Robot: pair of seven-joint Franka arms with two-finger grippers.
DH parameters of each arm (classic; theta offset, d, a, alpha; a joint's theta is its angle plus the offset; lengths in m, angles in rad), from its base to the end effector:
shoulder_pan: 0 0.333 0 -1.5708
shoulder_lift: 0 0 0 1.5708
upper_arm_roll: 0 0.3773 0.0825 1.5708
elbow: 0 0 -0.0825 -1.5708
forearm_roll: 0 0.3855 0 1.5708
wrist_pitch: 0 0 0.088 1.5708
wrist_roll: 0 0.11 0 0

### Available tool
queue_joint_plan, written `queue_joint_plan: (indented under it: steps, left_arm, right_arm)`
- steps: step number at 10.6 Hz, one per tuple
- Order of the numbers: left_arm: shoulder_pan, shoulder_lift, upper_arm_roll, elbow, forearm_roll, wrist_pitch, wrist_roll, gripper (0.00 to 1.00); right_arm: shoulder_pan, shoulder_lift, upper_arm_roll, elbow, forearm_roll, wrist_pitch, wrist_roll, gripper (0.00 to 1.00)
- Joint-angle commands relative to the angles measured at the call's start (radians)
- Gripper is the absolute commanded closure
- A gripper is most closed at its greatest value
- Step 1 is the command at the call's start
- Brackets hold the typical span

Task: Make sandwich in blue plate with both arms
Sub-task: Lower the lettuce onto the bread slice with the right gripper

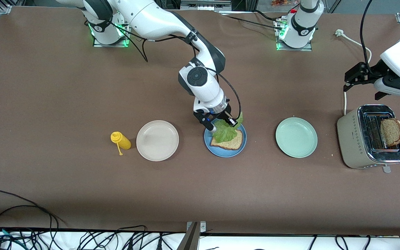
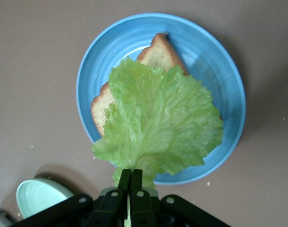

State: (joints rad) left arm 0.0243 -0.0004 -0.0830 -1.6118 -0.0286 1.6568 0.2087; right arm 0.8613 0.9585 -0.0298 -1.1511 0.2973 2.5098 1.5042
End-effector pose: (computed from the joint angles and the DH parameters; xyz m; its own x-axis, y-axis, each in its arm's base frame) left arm 0.5626 -0.0360 0.6713 0.9638 -0.2617 0.0503 -0.2629 -0.9646 0.0185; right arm 0.5689 0.6358 0.2883 0.6690 -0.7149 -0.2033 -0.7269 -0.5724 -0.3794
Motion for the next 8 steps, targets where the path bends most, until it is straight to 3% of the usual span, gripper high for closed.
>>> queue_joint_plan:
  steps: [1, 2, 4, 5, 8]
  left_arm:
    - [0.000, 0.016, 0.002, 0.033, -0.004, -0.020, 0.012, 0.00]
    - [-0.001, 0.016, 0.000, 0.033, -0.004, -0.020, 0.011, 0.00]
    - [0.000, 0.016, 0.000, 0.033, -0.004, -0.025, 0.012, 0.00]
    - [0.000, 0.016, 0.000, 0.033, -0.004, -0.026, 0.012, 0.00]
    - [0.000, 0.016, 0.000, 0.033, -0.004, -0.026, 0.012, 0.00]
  right_arm:
    - [0.010, 0.055, -0.024, 0.044, 0.009, 0.021, -0.048, 1.00]
    - [0.013, 0.055, -0.030, 0.044, 0.011, 0.021, -0.048, 1.00]
    - [0.008, 0.054, -0.032, 0.044, 0.011, 0.020, -0.045, 0.25]
    - [0.007, 0.051, -0.032, 0.044, 0.008, 0.018, -0.045, 0.00]
    - [0.004, 0.048, -0.033, 0.045, 0.006, 0.009, -0.047, 0.00]
